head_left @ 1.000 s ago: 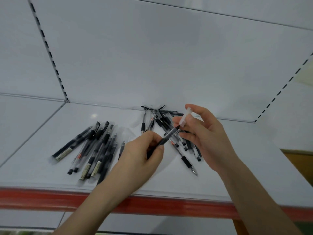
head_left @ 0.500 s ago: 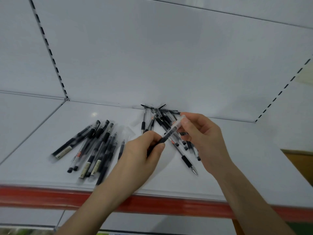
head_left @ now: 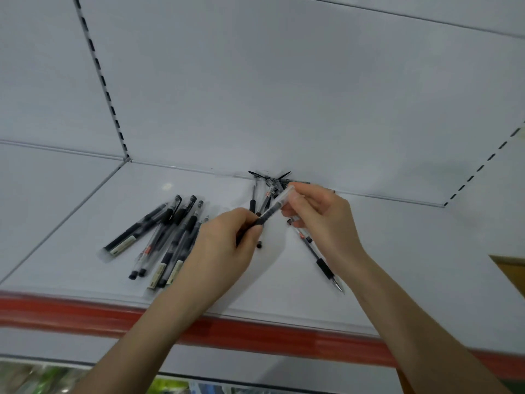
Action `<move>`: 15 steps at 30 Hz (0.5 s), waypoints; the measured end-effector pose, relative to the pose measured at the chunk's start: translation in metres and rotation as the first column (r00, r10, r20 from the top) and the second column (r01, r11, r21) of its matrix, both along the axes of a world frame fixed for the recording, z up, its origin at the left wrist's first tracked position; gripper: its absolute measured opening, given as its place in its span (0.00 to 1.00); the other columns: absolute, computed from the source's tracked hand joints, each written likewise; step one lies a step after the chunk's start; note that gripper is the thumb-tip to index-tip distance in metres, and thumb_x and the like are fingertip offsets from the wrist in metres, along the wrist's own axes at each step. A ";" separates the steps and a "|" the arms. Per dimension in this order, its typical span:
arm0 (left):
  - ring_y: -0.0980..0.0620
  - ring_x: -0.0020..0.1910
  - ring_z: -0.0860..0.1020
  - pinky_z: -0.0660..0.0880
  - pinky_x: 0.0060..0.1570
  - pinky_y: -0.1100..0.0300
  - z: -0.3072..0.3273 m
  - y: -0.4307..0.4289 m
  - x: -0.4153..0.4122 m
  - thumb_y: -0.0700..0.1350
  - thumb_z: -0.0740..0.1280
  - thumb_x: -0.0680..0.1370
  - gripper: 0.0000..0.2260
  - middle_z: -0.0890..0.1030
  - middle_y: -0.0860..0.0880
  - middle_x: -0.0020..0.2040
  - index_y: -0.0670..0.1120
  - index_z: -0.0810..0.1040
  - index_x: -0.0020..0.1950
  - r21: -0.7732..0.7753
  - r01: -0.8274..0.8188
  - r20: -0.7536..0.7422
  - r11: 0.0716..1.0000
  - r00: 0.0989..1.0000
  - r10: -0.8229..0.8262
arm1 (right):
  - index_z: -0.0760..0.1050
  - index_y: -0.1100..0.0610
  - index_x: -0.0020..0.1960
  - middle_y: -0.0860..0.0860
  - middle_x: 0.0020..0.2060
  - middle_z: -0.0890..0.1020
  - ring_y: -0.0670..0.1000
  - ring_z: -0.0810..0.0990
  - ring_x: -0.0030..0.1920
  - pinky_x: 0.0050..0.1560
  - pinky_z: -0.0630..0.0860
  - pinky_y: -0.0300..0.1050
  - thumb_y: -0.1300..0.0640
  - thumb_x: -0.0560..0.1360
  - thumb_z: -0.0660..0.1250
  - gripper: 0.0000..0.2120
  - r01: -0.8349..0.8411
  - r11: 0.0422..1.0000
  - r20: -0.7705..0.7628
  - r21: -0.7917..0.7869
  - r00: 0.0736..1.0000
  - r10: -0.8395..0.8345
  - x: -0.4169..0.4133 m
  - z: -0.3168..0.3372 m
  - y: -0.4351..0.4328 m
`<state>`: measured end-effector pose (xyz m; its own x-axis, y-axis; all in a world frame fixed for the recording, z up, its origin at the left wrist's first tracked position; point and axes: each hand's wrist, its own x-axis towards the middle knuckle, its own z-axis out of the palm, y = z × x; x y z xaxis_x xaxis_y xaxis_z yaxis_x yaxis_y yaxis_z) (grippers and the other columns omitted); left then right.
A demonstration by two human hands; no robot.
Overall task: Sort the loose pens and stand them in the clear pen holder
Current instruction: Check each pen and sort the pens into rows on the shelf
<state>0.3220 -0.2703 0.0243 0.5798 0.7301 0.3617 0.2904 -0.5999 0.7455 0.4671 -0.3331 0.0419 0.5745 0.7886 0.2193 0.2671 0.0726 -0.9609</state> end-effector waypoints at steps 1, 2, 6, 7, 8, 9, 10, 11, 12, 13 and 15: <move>0.54 0.32 0.71 0.67 0.38 0.73 -0.001 0.005 -0.002 0.39 0.66 0.75 0.03 0.74 0.52 0.34 0.43 0.79 0.45 0.049 -0.041 -0.027 0.998 0.999 0.042 | 0.77 0.50 0.48 0.44 0.33 0.83 0.40 0.82 0.37 0.38 0.78 0.35 0.59 0.77 0.63 0.06 -0.029 0.999 0.018 -0.037 0.999 0.030 0.003 -0.002 0.005; 0.57 0.34 0.69 0.66 0.40 0.76 -0.004 0.011 -0.005 0.39 0.65 0.76 0.04 0.72 0.52 0.36 0.40 0.79 0.47 0.093 -0.081 -0.050 0.992 0.995 0.086 | 0.77 0.51 0.50 0.44 0.35 0.83 0.39 0.81 0.37 0.38 0.77 0.34 0.59 0.77 0.63 0.06 -0.051 0.996 0.036 -0.076 0.998 0.054 0.006 -0.003 0.010; 0.52 0.41 0.68 0.58 0.37 0.66 -0.012 0.033 -0.027 0.39 0.64 0.76 0.07 0.72 0.48 0.43 0.39 0.79 0.50 0.176 -0.260 -0.134 0.950 0.949 0.285 | 0.78 0.55 0.48 0.45 0.36 0.80 0.40 0.78 0.35 0.38 0.72 0.31 0.61 0.76 0.64 0.05 -0.079 0.965 0.262 -0.251 0.954 0.146 0.014 -0.012 0.031; 0.50 0.41 0.69 0.59 0.39 0.64 -0.014 0.037 -0.033 0.39 0.64 0.76 0.07 0.72 0.46 0.42 0.39 0.79 0.49 0.193 -0.299 -0.159 0.935 0.930 0.331 | 0.79 0.57 0.48 0.45 0.36 0.80 0.41 0.78 0.37 0.41 0.72 0.32 0.61 0.75 0.65 0.05 -0.074 0.954 0.339 -0.290 0.924 0.174 0.013 -0.014 0.036; 0.47 0.41 0.71 0.61 0.40 0.60 -0.015 0.041 -0.038 0.40 0.64 0.76 0.07 0.74 0.44 0.42 0.38 0.79 0.49 0.211 -0.335 -0.191 0.918 0.907 0.375 | 0.80 0.57 0.48 0.45 0.37 0.80 0.43 0.78 0.39 0.43 0.72 0.33 0.60 0.75 0.65 0.05 -0.071 0.944 0.408 -0.324 0.889 0.207 0.010 -0.015 0.040; 0.43 0.42 0.72 0.64 0.42 0.56 -0.016 0.044 -0.041 0.40 0.64 0.76 0.08 0.75 0.42 0.41 0.38 0.80 0.48 0.230 -0.365 -0.231 0.902 0.880 0.415 | 0.80 0.58 0.47 0.46 0.38 0.80 0.44 0.78 0.40 0.43 0.72 0.34 0.60 0.75 0.65 0.05 -0.078 0.932 0.463 -0.353 0.851 0.246 0.007 -0.016 0.045; 0.40 0.43 0.73 0.66 0.43 0.53 -0.017 0.047 -0.045 0.41 0.64 0.76 0.08 0.75 0.40 0.41 0.37 0.79 0.48 0.243 -0.388 -0.274 0.889 0.852 0.446 | 0.80 0.58 0.47 0.46 0.38 0.80 0.44 0.77 0.40 0.44 0.73 0.36 0.59 0.74 0.65 0.06 -0.092 0.921 0.501 -0.379 0.817 0.288 0.003 -0.015 0.050; 0.39 0.44 0.74 0.68 0.43 0.52 -0.017 0.049 -0.047 0.41 0.63 0.76 0.09 0.76 0.39 0.42 0.37 0.79 0.48 0.253 -0.405 -0.312 0.879 0.826 0.470 | 0.80 0.58 0.47 0.47 0.38 0.80 0.45 0.78 0.41 0.45 0.74 0.38 0.59 0.74 0.65 0.06 -0.108 0.908 0.524 -0.405 0.786 0.327 -0.002 -0.015 0.054; 0.38 0.45 0.74 0.68 0.43 0.51 -0.018 0.051 -0.049 0.42 0.63 0.76 0.09 0.76 0.39 0.42 0.37 0.79 0.48 0.260 -0.416 -0.340 0.871 0.805 0.486 | 0.80 0.58 0.47 0.48 0.39 0.80 0.46 0.78 0.42 0.46 0.75 0.41 0.58 0.74 0.65 0.06 -0.119 0.893 0.544 -0.433 0.756 0.364 -0.006 -0.014 0.059; 0.38 0.45 0.74 0.69 0.43 0.51 -0.018 0.052 -0.051 0.42 0.63 0.76 0.10 0.76 0.39 0.43 0.37 0.79 0.49 0.263 -0.424 -0.353 0.867 0.794 0.495 | 0.79 0.59 0.48 0.49 0.40 0.80 0.48 0.79 0.43 0.48 0.76 0.44 0.57 0.74 0.66 0.07 -0.121 0.877 0.562 -0.466 0.725 0.398 -0.010 -0.014 0.064; 0.39 0.47 0.74 0.69 0.45 0.50 -0.018 0.054 -0.052 0.43 0.62 0.76 0.10 0.76 0.39 0.45 0.38 0.78 0.51 0.260 -0.428 -0.363 0.866 0.787 0.498 | 0.78 0.61 0.49 0.53 0.45 0.82 0.53 0.80 0.47 0.51 0.76 0.49 0.56 0.74 0.65 0.09 -0.095 0.842 0.605 -0.531 0.653 0.455 -0.017 -0.014 0.072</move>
<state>0.2698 -0.2166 0.0067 0.3044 0.9031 0.3030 0.8160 -0.4113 0.4061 0.4497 -0.2609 0.0278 0.1356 0.9890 0.0588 0.8895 -0.0954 -0.4469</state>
